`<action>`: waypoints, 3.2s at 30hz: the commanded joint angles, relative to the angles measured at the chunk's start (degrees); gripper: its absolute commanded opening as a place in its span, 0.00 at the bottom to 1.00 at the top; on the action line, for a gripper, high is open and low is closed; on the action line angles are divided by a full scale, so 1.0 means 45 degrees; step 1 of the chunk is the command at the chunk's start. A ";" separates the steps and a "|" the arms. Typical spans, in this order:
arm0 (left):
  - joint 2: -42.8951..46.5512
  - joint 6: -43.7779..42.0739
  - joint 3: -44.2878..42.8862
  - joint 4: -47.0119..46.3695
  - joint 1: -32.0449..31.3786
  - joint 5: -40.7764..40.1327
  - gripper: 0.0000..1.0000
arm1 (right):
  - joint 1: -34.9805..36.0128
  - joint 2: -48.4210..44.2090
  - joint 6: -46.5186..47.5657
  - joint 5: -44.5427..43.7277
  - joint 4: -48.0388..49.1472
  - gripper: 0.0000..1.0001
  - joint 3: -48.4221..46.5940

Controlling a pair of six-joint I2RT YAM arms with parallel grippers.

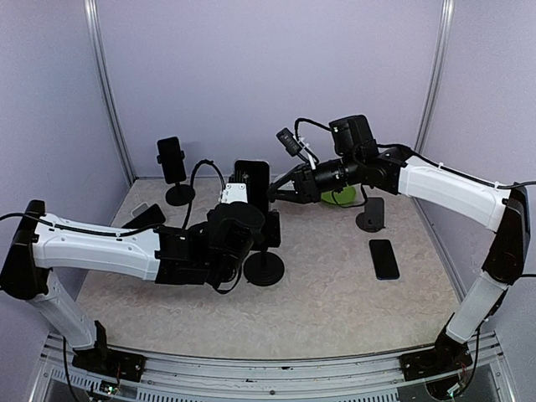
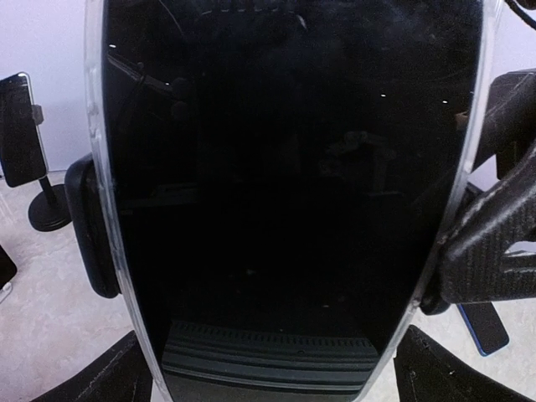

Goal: Remove the phone from the phone stand

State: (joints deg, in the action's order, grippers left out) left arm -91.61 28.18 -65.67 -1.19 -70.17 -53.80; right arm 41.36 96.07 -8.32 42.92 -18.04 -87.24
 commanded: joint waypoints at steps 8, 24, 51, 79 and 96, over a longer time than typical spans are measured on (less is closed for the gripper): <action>0.0286 -0.2422 0.1033 -0.2185 -0.0018 -0.0531 0.82 | 0.0378 -0.0472 -0.1146 0.1204 -0.0739 0.00 0.0559; 0.1799 -0.0625 0.2388 -0.0994 0.0868 -0.0443 0.49 | 0.0139 -0.0751 -0.0461 0.0614 -0.1502 0.00 0.0873; 0.3701 -0.2292 0.4559 -0.6182 0.2005 0.7460 0.35 | -0.0535 -0.0876 -0.0214 0.0867 -0.1376 0.00 0.1076; 0.4599 -0.3826 0.3321 -0.6302 -0.0245 0.5857 0.33 | -0.0711 -0.1298 -0.0096 -0.1489 -0.0939 0.00 -0.0052; 0.5091 -0.3734 0.3666 -0.5857 -0.0193 0.4875 0.33 | -0.3189 -0.1574 0.0617 -0.2352 -0.1766 0.00 -0.0795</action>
State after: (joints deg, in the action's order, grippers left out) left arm -70.13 11.33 -49.60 -24.60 -71.07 -30.17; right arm 29.89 91.77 -7.35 35.35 -26.55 -88.53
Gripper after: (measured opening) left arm 0.773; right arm 0.241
